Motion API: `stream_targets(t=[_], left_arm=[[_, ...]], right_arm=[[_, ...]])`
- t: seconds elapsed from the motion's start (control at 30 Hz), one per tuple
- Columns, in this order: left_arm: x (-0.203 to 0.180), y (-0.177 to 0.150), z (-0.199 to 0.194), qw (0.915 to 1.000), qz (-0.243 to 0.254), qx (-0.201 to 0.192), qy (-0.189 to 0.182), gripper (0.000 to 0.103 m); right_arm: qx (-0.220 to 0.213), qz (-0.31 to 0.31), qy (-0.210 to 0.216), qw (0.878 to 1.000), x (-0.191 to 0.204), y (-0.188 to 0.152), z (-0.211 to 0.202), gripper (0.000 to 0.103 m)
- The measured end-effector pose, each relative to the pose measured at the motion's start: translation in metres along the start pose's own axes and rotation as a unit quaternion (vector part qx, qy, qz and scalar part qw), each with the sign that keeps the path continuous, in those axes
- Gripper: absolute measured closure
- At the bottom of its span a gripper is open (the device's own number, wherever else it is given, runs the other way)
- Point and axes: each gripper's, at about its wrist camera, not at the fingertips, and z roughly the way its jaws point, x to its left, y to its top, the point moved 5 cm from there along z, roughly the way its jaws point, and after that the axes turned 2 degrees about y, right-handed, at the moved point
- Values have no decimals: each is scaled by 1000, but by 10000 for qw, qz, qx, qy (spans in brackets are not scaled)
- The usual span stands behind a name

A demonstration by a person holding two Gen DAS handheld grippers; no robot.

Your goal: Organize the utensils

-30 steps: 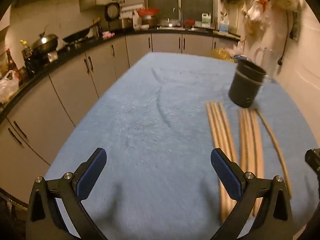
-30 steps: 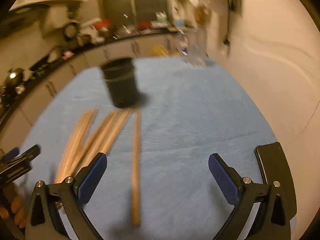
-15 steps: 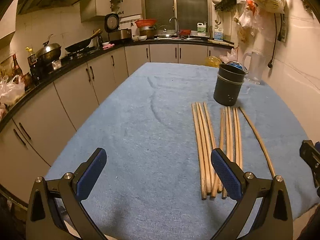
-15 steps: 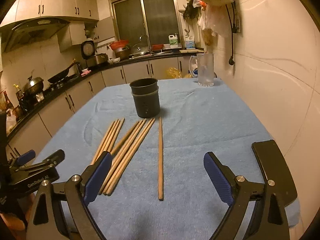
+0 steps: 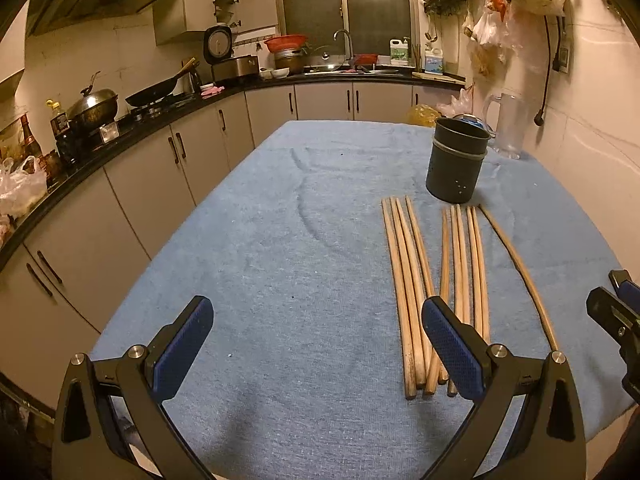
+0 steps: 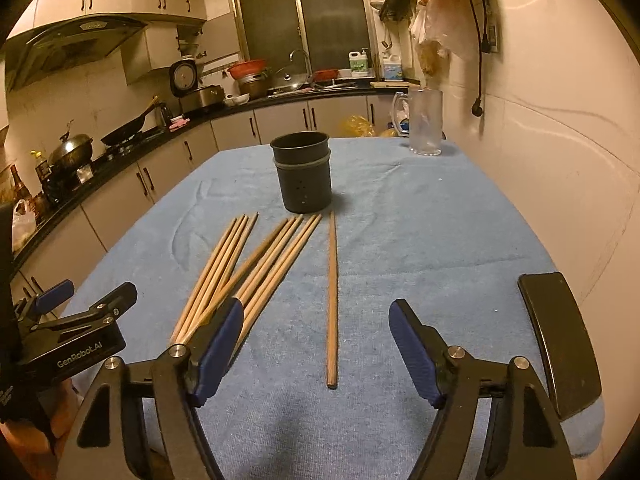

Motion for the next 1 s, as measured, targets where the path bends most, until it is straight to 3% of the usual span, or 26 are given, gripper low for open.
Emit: stream_targets(t=[1.0], left_arm=[[-1, -1, 5, 9999, 80, 80, 16, 0]], right_arm=[[38, 20, 41, 10000, -1, -4, 6, 28]])
